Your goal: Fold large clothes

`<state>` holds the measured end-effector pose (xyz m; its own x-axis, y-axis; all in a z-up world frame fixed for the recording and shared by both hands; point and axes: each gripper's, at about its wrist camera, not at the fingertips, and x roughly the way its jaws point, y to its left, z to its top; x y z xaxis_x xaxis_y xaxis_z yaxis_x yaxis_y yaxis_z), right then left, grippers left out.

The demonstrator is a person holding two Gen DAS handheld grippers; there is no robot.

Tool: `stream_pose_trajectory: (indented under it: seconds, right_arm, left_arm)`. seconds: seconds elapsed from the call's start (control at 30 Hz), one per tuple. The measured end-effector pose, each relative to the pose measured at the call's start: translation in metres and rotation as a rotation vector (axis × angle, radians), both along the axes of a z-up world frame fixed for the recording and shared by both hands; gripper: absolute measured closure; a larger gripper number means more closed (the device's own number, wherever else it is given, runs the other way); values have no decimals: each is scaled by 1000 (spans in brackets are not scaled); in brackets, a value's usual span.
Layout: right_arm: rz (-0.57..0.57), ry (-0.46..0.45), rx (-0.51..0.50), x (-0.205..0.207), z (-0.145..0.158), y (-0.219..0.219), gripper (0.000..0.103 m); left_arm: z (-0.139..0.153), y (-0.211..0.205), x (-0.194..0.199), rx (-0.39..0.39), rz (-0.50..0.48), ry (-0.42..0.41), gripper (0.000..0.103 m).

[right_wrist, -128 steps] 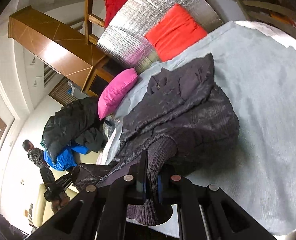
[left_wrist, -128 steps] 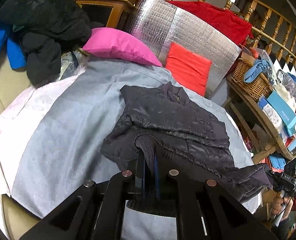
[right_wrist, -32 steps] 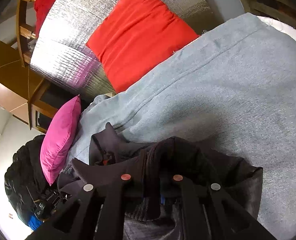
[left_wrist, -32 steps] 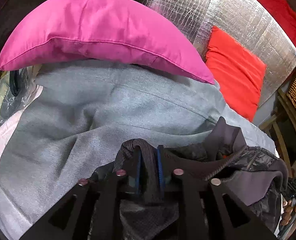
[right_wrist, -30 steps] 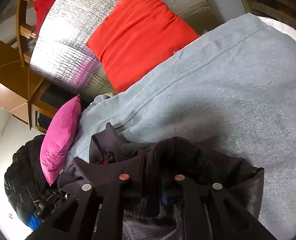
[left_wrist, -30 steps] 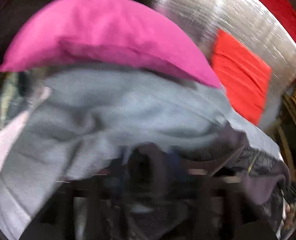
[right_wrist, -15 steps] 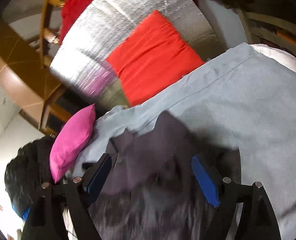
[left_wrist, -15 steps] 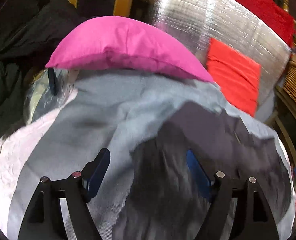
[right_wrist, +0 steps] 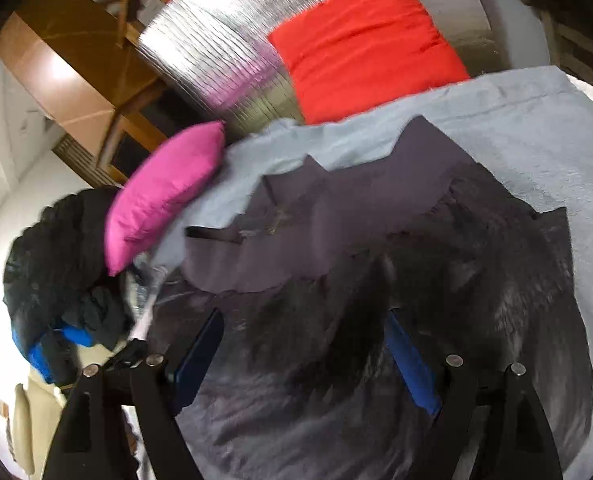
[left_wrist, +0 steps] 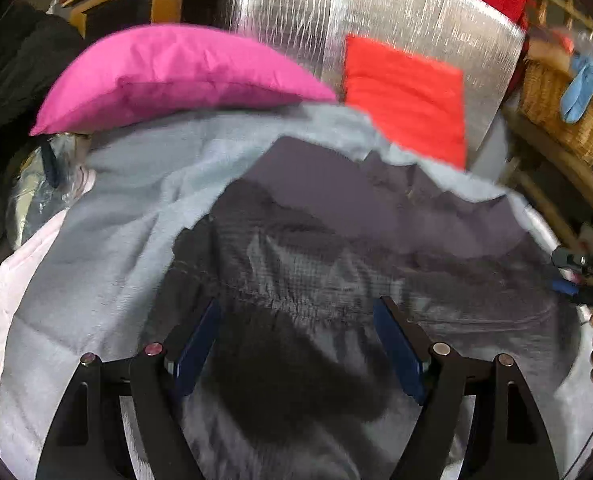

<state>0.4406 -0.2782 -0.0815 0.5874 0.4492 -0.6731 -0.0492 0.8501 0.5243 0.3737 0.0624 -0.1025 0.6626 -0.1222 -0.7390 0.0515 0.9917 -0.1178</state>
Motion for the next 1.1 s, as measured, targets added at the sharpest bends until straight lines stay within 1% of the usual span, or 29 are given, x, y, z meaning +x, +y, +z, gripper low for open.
stream_pose_trajectory:
  seconds: [0.07, 0.1, 0.13, 0.17, 0.23, 0.3, 0.33, 0.37, 0.47, 0.53, 0.63, 0.67, 0.73, 0.77, 0.8, 0.83, 0.87, 0.93, 0.97, 1.0, 1.03, 1.07, 1.1]
  right_arm:
    - [-61, 39, -89, 16, -15, -7, 18]
    - [-97, 56, -132, 22, -21, -14, 19]
    - [-126, 64, -138, 26, -25, -18, 19]
    - [-148, 73, -122, 29, -28, -25, 19]
    - [-167, 79, -96, 31, -23, -31, 19]
    - [-147, 37, -106, 29, -10, -29, 19]
    - [-134, 17, -125, 28, -3, -27, 19]
    - [-126, -6, -167, 27, 6, -25, 19]
    - [-151, -41, -295, 26, 21, -24, 19]
    - [-159, -28, -364, 27, 23, -29, 19]
    - [-155, -14, -485, 29, 22, -41, 19]
    - [-152, 1, -513, 32, 18, -45, 19]
    - [-140, 14, -525, 38, 12, -51, 20]
    - [-131, 19, -550, 42, 8, -51, 23]
    - [-126, 26, -563, 47, 4, -52, 27]
    - [-117, 28, -554, 50, 3, -53, 30]
    - [-105, 29, -549, 55, 0, -52, 35]
    - [-80, 33, -574, 64, -3, -49, 41]
    - [-63, 45, -600, 71, -6, -46, 47]
    - [-54, 58, -613, 76, -10, -45, 60]
    - [-46, 68, -609, 78, -12, -45, 66]
    - [-34, 81, -603, 82, -14, -44, 69]
    - [-19, 81, -617, 84, -15, -41, 76]
  left_arm:
    - [-16, -2, 13, 57, 57, 62, 24]
    - [-22, -3, 18, 69, 63, 85, 23]
    - [-25, -5, 22, 90, 65, 108, 22]
    - [-22, -6, 21, 108, 78, 99, 22]
    - [-9, -8, 15, 111, 94, 46, 22]
    - [5, -10, 7, 95, 88, -14, 22]
    - [9, -10, 1, 83, 80, -37, 22]
    - [13, -13, -4, 76, 62, -61, 22]
    - [21, -12, -10, 84, 29, -102, 22]
    - [21, -1, -6, 87, 40, -91, 22]
    - [15, 23, 11, 41, 58, -37, 22]
    - [11, 30, 18, 34, 63, -24, 22]
    - [6, 35, 31, 44, 65, -20, 22]
    - [5, 36, 39, 58, 53, -9, 22]
    - [3, 37, 45, 58, 39, 1, 22]
    - [3, 39, 52, 54, 31, 11, 22]
    - [2, 40, 61, 59, 29, 15, 22]
    - [3, 37, 75, 81, 9, 28, 22]
    - [3, 35, 83, 90, -2, 32, 22]
    - [1, 33, 92, 97, -15, 51, 22]
    - [-2, 30, 100, 104, -34, 81, 24]
    - [-5, 28, 105, 113, -44, 98, 25]
    - [-8, 23, 110, 130, -61, 106, 28]
